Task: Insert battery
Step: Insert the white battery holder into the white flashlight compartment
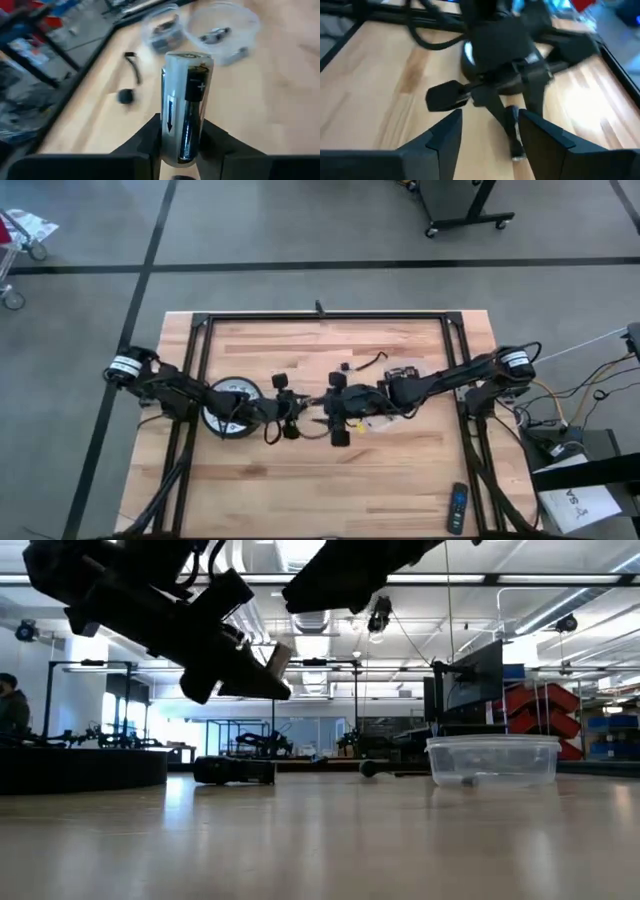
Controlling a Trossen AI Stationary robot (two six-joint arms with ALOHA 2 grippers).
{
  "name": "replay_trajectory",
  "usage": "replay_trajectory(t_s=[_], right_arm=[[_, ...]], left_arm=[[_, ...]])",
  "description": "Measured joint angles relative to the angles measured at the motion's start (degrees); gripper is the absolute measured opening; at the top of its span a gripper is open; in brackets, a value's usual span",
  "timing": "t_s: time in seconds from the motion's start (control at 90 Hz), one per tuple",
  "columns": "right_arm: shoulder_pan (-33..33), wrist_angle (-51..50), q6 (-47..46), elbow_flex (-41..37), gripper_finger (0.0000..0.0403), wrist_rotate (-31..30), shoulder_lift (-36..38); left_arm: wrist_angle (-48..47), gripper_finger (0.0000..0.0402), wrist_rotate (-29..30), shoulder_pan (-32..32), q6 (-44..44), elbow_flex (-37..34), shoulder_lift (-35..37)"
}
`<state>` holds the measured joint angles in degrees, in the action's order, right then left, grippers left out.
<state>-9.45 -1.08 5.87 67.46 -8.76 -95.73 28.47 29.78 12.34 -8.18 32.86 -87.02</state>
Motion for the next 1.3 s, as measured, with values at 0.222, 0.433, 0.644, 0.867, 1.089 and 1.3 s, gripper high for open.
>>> replay_trajectory(t_s=[0.222,0.433,0.644,0.867,1.089,1.3], right_arm=[[-0.3,0.2,3.7,0.1,0.0207,-0.2,-1.7],[0.1,0.3,3.8,0.1,0.023,-0.2,-1.9],[0.7,2.5,4.2,0.0,0.024,-0.2,-3.4],[1.2,3.7,4.0,0.2,0.0229,-0.3,-5.7],[1.8,3.5,2.7,0.6,0.0194,-0.3,-7.1],[1.9,3.5,0.7,0.6,0.0152,-0.4,-7.1]], left_arm=[[-0.2,0.0067,-6.5,0.3,3.4,0.0,0.0],[-0.2,0.0067,-6.9,0.4,4.7,0.0,0.0],[-0.2,0.0063,-8.4,0.4,5.3,0.0,0.0],[-0.2,0.0071,-8.4,0.4,5.8,0.0,0.0],[-0.2,0.0061,-8.4,0.4,5.7,0.0,0.0],[-0.2,0.0073,-8.3,0.4,5.7,0.0,0.0]])
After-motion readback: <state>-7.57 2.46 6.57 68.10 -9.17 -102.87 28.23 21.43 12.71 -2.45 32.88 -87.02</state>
